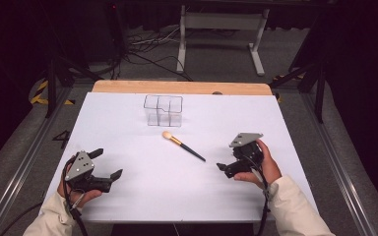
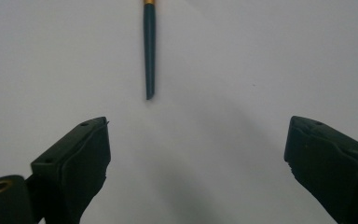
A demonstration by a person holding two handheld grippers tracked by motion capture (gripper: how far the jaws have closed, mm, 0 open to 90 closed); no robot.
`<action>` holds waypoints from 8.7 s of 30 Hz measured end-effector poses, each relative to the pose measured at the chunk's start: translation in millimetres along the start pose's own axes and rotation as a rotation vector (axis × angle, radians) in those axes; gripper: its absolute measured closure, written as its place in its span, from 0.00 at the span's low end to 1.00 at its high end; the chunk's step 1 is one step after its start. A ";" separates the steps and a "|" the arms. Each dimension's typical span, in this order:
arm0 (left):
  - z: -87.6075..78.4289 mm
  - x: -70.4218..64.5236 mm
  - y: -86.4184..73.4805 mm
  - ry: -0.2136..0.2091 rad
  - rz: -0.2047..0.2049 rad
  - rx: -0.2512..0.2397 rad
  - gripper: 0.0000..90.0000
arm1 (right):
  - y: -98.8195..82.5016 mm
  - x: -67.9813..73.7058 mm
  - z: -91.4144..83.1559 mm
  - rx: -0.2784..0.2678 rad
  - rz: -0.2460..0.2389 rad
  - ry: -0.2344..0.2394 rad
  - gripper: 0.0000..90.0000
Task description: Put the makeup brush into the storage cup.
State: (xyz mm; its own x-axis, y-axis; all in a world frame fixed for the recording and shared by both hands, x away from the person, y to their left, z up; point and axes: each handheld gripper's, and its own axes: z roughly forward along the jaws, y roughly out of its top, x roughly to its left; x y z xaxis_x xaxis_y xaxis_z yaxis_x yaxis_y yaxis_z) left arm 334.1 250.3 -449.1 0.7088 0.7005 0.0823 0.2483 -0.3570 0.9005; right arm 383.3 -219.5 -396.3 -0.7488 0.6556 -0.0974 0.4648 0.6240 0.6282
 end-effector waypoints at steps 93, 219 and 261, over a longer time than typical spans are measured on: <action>77.9 -55.6 101.1 -0.331 -0.099 -0.206 0.38 | 57.2 54.5 46.7 -0.479 -0.020 0.223 0.87; 87.5 -5.2 186.9 -0.125 0.057 -0.271 0.84 | -108.1 3.3 -42.4 -0.458 0.052 -0.293 0.11; 166.4 15.9 229.8 -0.073 0.062 -0.230 0.84 | -108.8 0.1 -41.6 -0.484 0.062 -0.264 0.12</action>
State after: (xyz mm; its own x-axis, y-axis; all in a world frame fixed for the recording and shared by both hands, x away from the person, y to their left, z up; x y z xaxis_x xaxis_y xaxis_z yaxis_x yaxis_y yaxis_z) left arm 512.3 76.6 -311.9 0.7657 0.6326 0.1166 0.0522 -0.2417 0.9689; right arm 313.0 -305.0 -432.5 -0.5537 0.8083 -0.2001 0.1877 0.3552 0.9157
